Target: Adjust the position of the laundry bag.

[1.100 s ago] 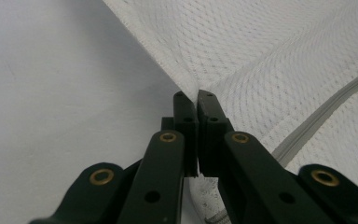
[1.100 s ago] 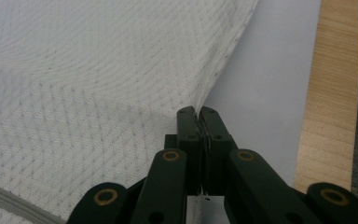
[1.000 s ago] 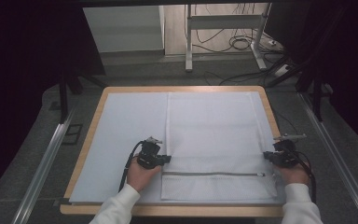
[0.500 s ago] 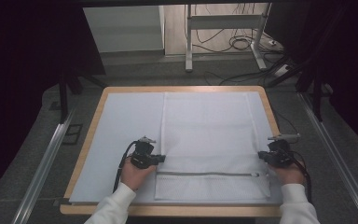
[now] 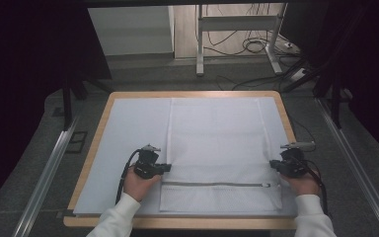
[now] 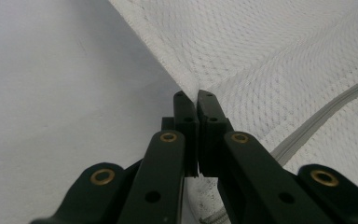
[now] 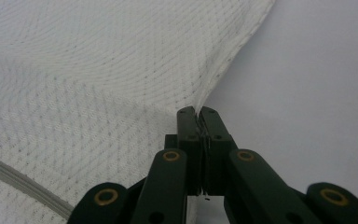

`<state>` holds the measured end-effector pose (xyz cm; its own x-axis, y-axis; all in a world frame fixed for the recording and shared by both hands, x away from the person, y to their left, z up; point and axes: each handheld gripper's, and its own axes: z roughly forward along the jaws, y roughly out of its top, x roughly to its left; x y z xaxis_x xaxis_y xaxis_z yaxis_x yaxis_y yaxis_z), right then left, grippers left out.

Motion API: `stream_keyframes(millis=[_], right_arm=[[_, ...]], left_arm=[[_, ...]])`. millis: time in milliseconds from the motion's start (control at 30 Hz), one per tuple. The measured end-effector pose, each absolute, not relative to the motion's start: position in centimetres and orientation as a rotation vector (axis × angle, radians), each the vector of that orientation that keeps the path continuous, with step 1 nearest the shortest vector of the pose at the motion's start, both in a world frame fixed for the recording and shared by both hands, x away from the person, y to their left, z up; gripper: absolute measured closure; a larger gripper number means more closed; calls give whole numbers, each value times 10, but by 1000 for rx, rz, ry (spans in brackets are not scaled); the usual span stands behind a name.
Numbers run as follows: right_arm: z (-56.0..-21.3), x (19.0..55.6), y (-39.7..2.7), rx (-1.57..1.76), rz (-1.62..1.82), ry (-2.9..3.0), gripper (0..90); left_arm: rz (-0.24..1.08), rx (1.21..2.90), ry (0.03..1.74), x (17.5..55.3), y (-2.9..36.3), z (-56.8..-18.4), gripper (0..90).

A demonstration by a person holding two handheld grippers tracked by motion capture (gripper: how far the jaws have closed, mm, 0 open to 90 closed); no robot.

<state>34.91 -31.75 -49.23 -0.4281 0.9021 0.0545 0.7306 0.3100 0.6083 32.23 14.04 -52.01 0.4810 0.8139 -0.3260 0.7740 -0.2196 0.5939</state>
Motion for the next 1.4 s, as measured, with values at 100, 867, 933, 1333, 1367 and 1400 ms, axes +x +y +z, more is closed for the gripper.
stream_keyframes(millis=[100, 867, 933, 1333, 1367, 1400], right_arm=[[-492, 349, -317, 1469, 833, 2286, 871], [-490, 346, -294, 1422, 882, 2326, 871], [-491, 346, -291, 1424, 874, 2333, 871], [-496, 348, -279, 1404, 860, 2358, 871], [-496, 348, -279, 1404, 860, 2358, 871], [-496, 348, -277, 1402, 857, 2361, 871]], left_arm=[[71, 2009, 1311, 322, 142, -520, 892], [89, 1994, 1350, 318, 165, -521, 892], [89, 1987, 1357, 318, 168, -521, 892], [95, 1976, 1382, 315, 182, -522, 891], [95, 1976, 1382, 315, 182, -522, 891], [94, 1974, 1384, 315, 183, -522, 891]])
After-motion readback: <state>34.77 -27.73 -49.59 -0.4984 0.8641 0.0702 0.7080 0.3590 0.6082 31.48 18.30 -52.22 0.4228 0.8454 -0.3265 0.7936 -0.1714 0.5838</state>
